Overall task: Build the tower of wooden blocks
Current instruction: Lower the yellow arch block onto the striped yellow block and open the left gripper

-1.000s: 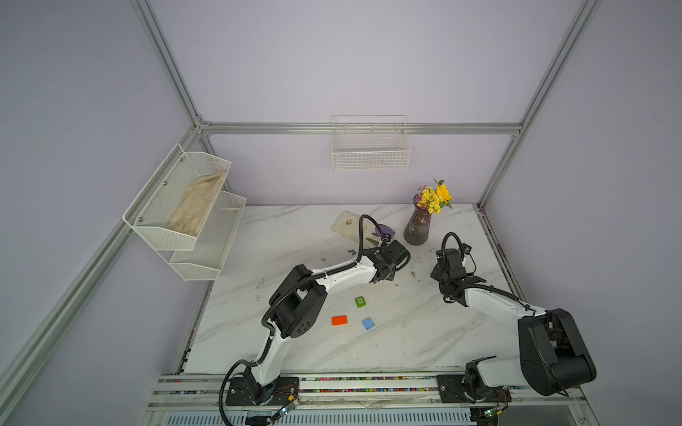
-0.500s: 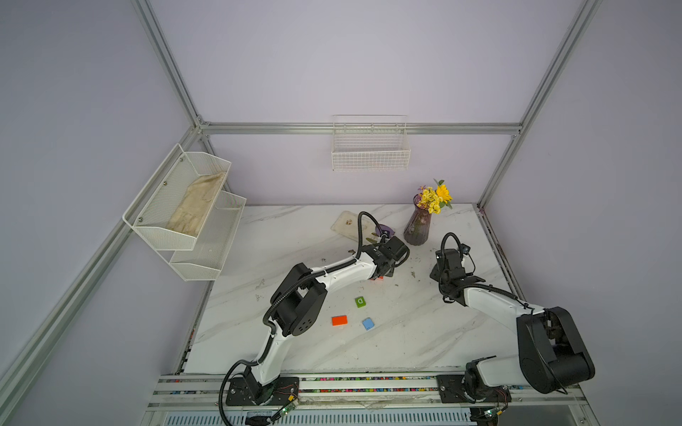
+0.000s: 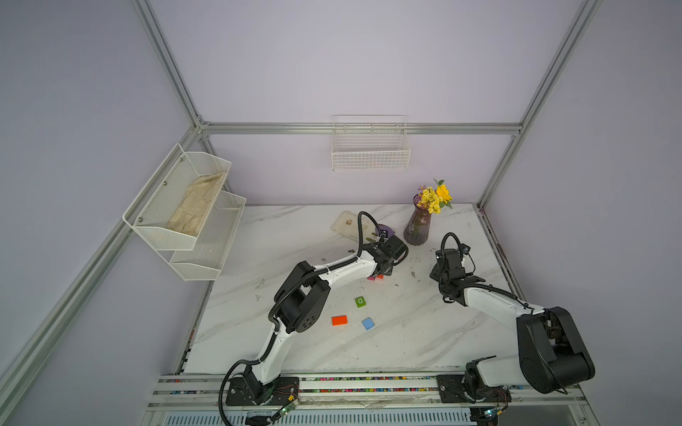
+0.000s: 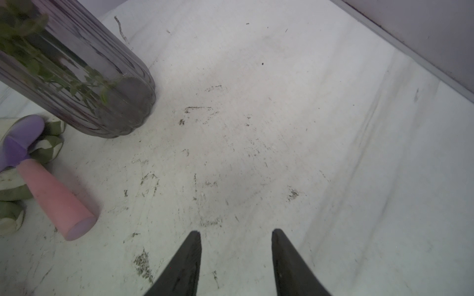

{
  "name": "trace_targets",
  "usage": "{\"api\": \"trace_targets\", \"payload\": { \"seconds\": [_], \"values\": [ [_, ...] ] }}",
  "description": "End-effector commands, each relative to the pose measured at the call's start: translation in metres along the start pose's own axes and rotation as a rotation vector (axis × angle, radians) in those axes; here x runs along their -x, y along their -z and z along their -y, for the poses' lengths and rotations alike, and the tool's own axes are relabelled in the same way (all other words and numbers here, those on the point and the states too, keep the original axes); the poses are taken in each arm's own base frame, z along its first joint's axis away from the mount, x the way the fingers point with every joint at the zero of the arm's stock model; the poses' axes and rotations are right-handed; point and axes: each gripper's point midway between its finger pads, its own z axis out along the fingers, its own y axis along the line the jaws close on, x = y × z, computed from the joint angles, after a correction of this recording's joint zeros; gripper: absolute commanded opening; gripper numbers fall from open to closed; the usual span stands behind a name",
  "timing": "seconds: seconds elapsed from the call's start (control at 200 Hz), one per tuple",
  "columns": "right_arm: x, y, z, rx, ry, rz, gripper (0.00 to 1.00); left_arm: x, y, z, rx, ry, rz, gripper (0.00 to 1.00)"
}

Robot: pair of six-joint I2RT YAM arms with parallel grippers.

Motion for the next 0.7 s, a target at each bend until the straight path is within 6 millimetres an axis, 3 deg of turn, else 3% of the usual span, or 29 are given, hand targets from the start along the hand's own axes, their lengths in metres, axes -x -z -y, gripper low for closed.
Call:
{"api": "trace_targets", "payload": {
  "seconds": [0.0, 0.295, 0.435, 0.695],
  "values": [
    [0.006, -0.0005, -0.0036, 0.005, -0.006, 0.011, 0.48, 0.0393, 0.0174, 0.0099, -0.041, 0.054, 0.079, 0.51],
    [0.0052, -0.001, -0.0038, 0.006, -0.005, 0.009, 0.48, 0.0388, 0.0152, 0.0152, -0.062, 0.057, 0.065, 0.58],
    [0.005, -0.001, -0.0038, 0.006, -0.003, 0.008, 0.48, 0.0374, 0.0141, 0.0141, -0.056, 0.061, 0.059, 0.72],
    [0.0048, -0.0009, -0.004, 0.006, -0.002, 0.007, 0.48, 0.0372, 0.0158, 0.013, -0.053, 0.061, 0.055, 0.74]
  ]
}}
